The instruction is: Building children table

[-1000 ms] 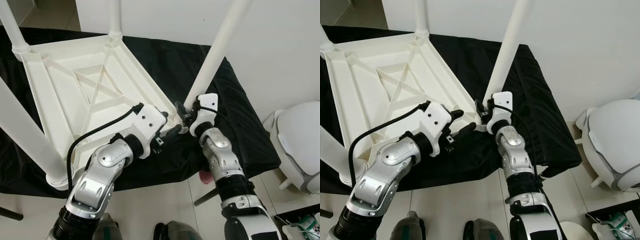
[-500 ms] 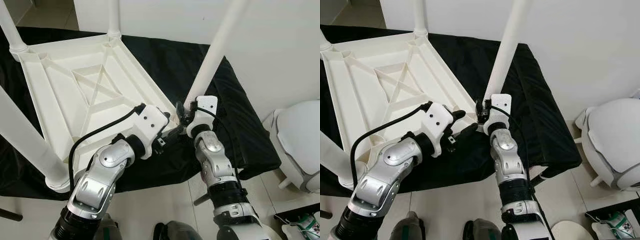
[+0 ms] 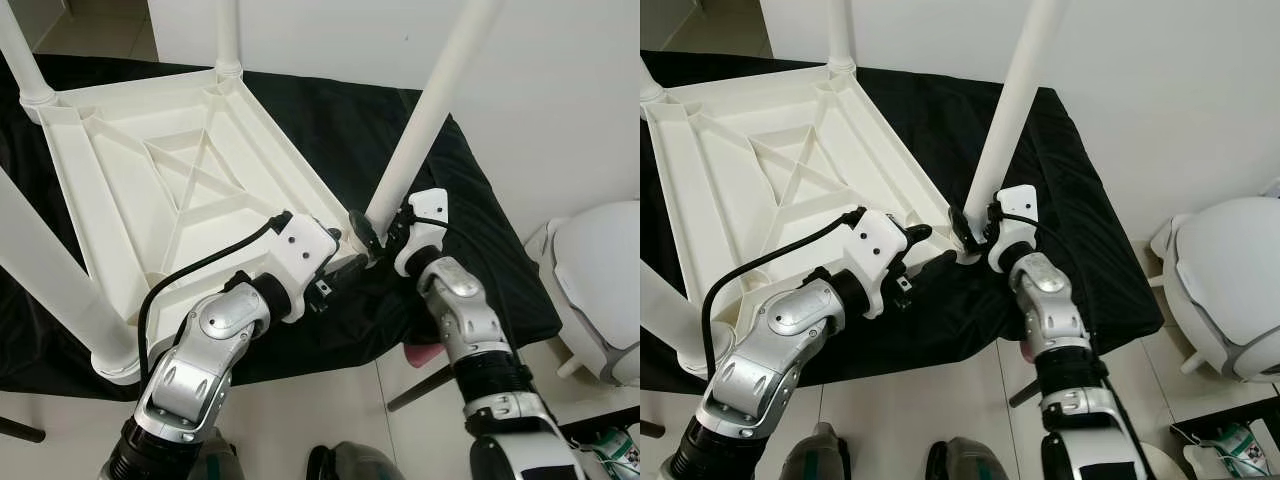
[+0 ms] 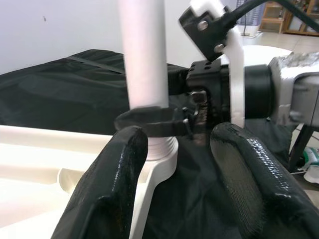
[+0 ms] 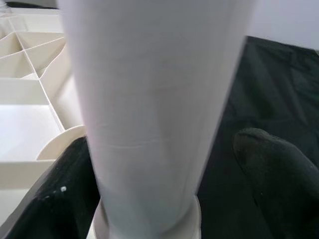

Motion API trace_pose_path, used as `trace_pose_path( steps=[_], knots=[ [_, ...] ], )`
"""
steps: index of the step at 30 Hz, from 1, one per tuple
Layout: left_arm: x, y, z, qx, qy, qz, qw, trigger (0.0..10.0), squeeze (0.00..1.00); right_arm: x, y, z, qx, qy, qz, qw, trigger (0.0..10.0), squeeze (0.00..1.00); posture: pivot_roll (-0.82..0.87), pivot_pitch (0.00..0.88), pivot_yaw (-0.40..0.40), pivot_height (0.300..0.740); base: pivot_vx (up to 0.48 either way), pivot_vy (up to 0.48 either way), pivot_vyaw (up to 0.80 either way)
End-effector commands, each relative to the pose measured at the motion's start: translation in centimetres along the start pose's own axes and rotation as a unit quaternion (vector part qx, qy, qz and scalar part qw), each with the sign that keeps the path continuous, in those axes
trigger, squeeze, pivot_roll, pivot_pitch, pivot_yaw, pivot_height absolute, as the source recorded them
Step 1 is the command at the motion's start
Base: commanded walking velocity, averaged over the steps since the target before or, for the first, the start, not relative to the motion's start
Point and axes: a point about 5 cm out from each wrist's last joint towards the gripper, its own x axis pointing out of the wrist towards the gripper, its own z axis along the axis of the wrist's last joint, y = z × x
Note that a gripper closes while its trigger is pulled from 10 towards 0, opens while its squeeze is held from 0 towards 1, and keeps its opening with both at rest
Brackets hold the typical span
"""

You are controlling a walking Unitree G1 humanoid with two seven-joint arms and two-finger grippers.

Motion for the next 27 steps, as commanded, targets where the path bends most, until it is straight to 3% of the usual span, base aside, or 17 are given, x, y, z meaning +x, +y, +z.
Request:
trace_pose_path(
  steps=[1,8,14,15,17,18,20,21,27],
  knots=[
    [0.1,-0.1,0.1,-0.003,-0.003,0.014,1.0,10.0,0.0,0.1,-0.6,0.1,-0.013,0.001,0.035,0.999,10.0,0.0,0.0,0.001,-0.116,0.74,0.0,0.0,0.0],
    [0.1,0.1,0.2,-0.003,-0.004,0.017,1.0,10.0,0.0,0.7,-0.9,0.2,-0.028,0.009,0.122,0.992,10.0,0.0,0.01,0.011,-0.115,0.74,0.0,0.0,0.0],
    [0.1,0.2,0.3,-0.003,-0.006,0.02,1.0,10.0,0.0,1.4,-0.8,0.1,-0.045,0.015,0.136,0.99,10.0,0.0,0.01,0.014,-0.117,0.74,0.0,0.0,0.0],
    [0.1,0.2,0.3,-0.003,-0.006,0.021,1.0,10.0,0.0,1.5,-0.7,0.0,-0.045,0.016,0.141,0.989,4.8,0.0,0.01,0.014,-0.117,0.74,0.0,0.0,0.0],
    [0.1,0.2,0.3,-0.003,-0.006,0.021,1.0,10.0,0.0,1.5,-0.7,0.0,-0.045,0.016,0.141,0.989,4.8,0.0,0.01,0.014,-0.117,0.74,0.0,0.0,0.0],
    [0.1,0.2,0.3,-0.002,-0.006,0.021,1.0,10.0,0.0,1.6,-0.6,-0.1,-0.041,0.017,0.146,0.988,1.4,0.0,0.01,0.012,-0.118,0.74,0.0,0.0,0.0],
    [0.1,0.2,0.3,-0.002,-0.006,0.021,1.0,10.0,0.0,1.6,-0.6,-0.1,-0.041,0.017,0.146,0.988,1.4,0.0,0.01,0.012,-0.118,0.74,0.0,0.0,0.0],
    [0.1,0.2,0.3,-0.002,-0.007,0.021,1.0,10.0,0.0,1.7,-0.5,-0.2,-0.038,0.019,0.149,0.988,0.0,0.0,0.01,0.012,-0.118,0.74,0.0,0.0,0.0],
    [0.1,0.3,0.3,-0.001,-0.007,0.023,1.0,10.0,0.0,1.3,-0.9,-0.9,-0.032,0.026,0.156,0.987,0.0,0.0,0.01,0.013,-0.118,0.74,0.0,0.0,0.0]
  ],
)
